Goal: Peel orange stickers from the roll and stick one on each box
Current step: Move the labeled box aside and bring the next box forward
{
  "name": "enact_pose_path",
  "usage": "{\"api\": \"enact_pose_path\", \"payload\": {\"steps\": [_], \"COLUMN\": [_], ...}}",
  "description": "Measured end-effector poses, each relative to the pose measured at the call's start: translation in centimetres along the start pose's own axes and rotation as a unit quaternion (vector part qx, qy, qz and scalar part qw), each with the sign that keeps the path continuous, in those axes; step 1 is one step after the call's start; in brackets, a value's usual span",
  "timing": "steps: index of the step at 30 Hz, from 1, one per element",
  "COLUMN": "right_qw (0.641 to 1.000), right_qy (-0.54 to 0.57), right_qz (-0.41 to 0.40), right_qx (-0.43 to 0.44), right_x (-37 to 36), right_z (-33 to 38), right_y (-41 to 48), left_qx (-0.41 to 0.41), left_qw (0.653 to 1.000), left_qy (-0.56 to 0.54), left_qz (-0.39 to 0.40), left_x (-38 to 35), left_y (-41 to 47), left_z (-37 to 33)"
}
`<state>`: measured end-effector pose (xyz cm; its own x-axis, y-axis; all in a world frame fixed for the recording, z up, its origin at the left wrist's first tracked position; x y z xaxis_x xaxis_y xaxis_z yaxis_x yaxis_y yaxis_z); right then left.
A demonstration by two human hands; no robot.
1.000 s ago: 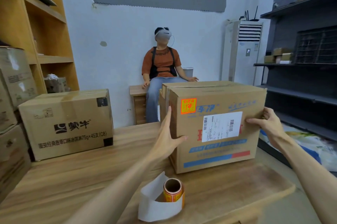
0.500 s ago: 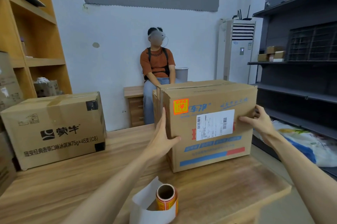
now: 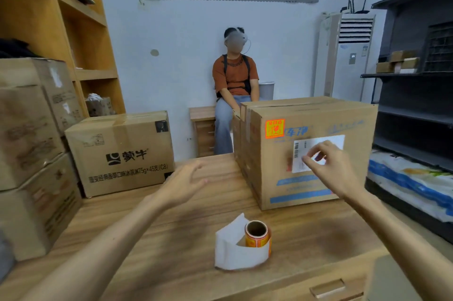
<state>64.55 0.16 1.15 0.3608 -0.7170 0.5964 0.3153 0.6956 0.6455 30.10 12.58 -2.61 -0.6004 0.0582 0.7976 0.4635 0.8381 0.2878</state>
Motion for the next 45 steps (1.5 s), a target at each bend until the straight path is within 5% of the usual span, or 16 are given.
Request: {"api": "enact_pose_path", "payload": {"steps": [10, 15, 20, 32, 45], "right_qw": [0.962, 0.942, 0.938, 0.971, 0.965], "right_qy": [0.072, 0.093, 0.051, -0.007, 0.054], "right_qz": [0.2, 0.209, 0.221, 0.186, 0.249], "right_qx": [0.172, 0.247, 0.263, 0.153, 0.065], "right_x": [-15.1, -19.0, -22.6, -24.4, -33.8], "right_z": [25.6, 39.1, 45.6, 37.8, 29.0], "right_y": [-4.5, -6.1, -4.4, 6.9, 14.5], "left_qx": [0.062, 0.096, 0.092, 0.101, 0.206], "left_qw": [0.981, 0.954, 0.961, 0.978, 0.935], "left_qy": [0.126, 0.13, 0.097, 0.091, 0.223], "left_qz": [-0.136, -0.251, -0.243, -0.161, -0.181], "left_x": [17.8, 26.9, 28.5, 25.7, 23.3], "left_y": [-14.2, -21.2, -19.8, -5.2, 3.3], "left_z": [7.5, 11.1, 12.5, 14.6, 21.7]}}
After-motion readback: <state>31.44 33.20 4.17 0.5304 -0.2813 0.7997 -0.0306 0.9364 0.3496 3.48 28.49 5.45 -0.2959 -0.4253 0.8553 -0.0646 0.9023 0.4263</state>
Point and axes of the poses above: each hand's wrist, its own y-axis towards the middle knuckle, its own x-axis out of the back of the hand, z = x × y, the point moved 8 cm from there along y, towards the middle knuckle, and after that the axes turned 6 degrees about -y, right-handed, at the moved point
